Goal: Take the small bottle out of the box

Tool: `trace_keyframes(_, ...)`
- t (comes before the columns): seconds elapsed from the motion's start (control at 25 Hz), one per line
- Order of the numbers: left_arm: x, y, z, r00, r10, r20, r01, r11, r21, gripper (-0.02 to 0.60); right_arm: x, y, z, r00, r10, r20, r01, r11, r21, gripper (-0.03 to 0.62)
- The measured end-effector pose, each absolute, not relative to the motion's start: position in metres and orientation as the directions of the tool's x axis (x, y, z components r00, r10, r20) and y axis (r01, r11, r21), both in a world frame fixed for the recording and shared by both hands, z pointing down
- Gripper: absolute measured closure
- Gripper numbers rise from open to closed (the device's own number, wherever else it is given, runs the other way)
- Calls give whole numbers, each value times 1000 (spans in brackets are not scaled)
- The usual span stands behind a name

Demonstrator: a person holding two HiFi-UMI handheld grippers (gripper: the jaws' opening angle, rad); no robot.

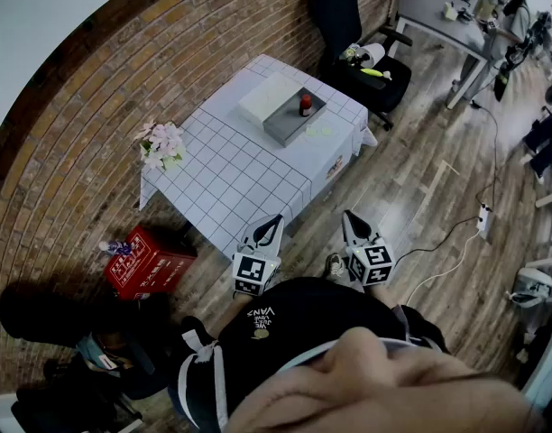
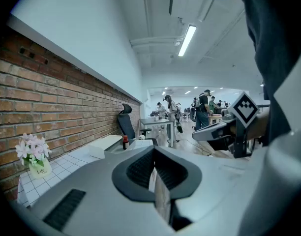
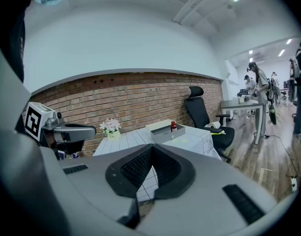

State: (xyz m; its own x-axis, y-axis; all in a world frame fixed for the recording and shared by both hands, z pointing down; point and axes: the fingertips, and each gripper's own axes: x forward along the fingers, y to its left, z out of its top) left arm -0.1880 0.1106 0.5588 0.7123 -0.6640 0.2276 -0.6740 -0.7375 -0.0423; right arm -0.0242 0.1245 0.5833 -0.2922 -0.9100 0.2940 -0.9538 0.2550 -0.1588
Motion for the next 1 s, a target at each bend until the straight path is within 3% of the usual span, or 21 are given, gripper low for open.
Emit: trace_keyframes(1.0, -127, 61, 565, 643, -736, 210, -752, -659, -11, 571, 35, 68, 593, -407, -868, 285, -907, 347, -239, 592)
